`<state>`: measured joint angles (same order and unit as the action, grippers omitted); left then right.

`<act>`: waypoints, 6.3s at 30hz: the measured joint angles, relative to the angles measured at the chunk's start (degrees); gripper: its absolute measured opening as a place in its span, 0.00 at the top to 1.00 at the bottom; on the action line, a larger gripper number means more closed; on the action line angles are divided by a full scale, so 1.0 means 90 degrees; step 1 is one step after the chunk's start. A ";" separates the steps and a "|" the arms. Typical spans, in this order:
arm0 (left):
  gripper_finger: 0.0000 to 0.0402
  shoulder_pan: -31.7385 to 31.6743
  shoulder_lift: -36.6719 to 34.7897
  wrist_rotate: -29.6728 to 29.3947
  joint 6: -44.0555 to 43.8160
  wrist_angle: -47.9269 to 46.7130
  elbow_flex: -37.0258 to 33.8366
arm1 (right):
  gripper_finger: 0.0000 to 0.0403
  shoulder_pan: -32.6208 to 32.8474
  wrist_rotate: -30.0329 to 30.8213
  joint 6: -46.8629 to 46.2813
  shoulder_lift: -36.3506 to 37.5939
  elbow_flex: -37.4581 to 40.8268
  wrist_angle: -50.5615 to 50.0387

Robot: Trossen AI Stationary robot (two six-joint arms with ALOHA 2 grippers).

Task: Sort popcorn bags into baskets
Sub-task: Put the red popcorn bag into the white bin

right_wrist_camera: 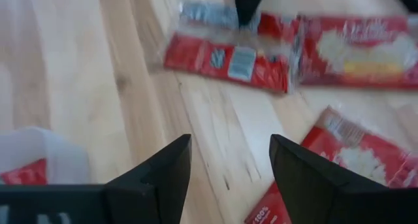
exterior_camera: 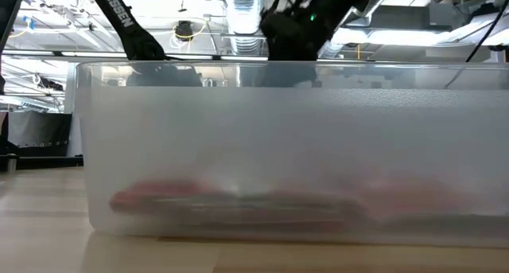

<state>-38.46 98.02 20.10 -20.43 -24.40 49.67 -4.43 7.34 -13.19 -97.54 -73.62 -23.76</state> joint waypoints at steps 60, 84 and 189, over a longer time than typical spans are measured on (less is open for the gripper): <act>1.00 0.7144 0.1235 -0.6096 -0.7640 0.3544 0.2628 | 0.71 -0.0334 0.0939 -0.0086 0.4970 0.0000 -0.3367; 0.92 0.7033 0.1834 -0.5303 -0.8218 0.3472 0.2846 | 0.71 -0.0089 0.0923 -0.0194 0.4979 0.0000 -0.3850; 1.00 0.0412 -0.0581 -0.0135 -0.1480 -0.1217 0.2211 | 0.37 -0.2203 0.1347 0.0517 0.3021 0.0000 -0.2748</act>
<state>-34.75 92.79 18.88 -33.75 -35.36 69.57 -24.26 19.46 -8.54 -70.35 -73.63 -48.49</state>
